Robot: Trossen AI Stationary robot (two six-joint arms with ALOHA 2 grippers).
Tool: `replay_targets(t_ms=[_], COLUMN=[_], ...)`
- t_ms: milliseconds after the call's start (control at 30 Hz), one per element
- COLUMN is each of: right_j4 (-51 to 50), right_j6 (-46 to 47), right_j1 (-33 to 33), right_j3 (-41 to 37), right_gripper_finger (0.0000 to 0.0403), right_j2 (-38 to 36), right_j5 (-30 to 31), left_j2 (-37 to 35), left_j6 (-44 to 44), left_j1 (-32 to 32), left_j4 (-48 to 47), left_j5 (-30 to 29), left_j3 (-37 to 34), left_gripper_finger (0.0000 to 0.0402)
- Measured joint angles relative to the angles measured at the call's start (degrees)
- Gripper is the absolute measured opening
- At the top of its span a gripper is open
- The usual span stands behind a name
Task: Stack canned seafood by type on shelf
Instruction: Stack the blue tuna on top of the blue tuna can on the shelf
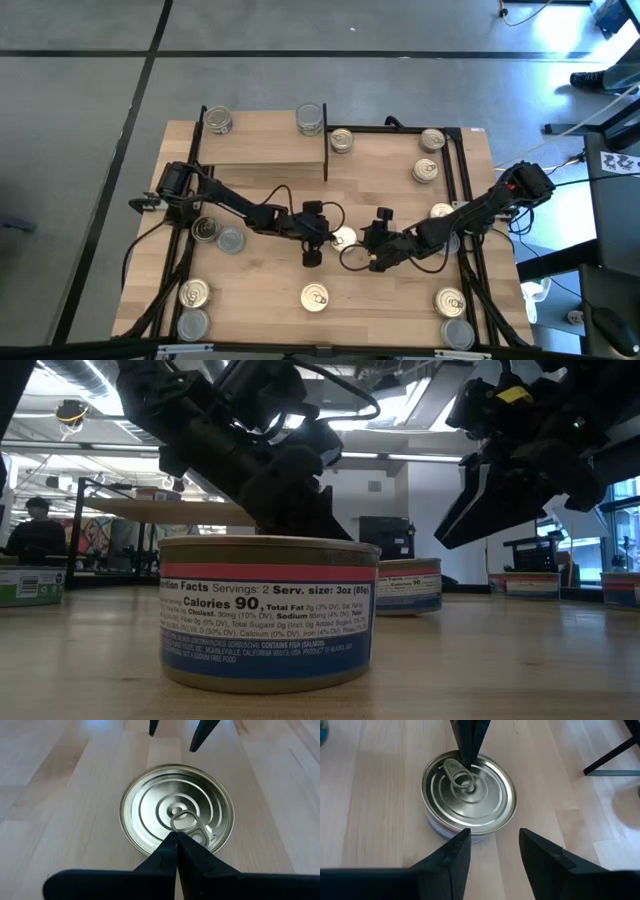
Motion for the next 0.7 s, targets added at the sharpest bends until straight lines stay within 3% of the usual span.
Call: replay_targets(t_ms=[167,333,533,700], right_j4=[0.0,0.0,2.3,7.3], right_j6=[-2.8,-5.2,-15.0,-25.6], right_j1=[0.0,0.0,2.1,3.5], right_j3=[0.0,0.0,0.0,0.0], right_gripper_finger=[0.0186,0.0257,0.0348,0.0381], right_j2=[0.0,0.0,0.0,1.3], right_j5=[-1.3,-2.4,-1.7,-2.1], left_j2=[0.0,0.0,0.0,0.0], left_j6=[0.0,0.3,0.9,1.2], left_j1=[0.0,0.0,0.0,0.0], left_j4=[0.0,0.0,0.0,0.0], left_j5=[0.0,0.0,0.0,0.0], left_j3=[0.0,0.0,-0.1,-0.1], left_gripper_finger=[0.0005,0.0005,0.0005,0.0005])
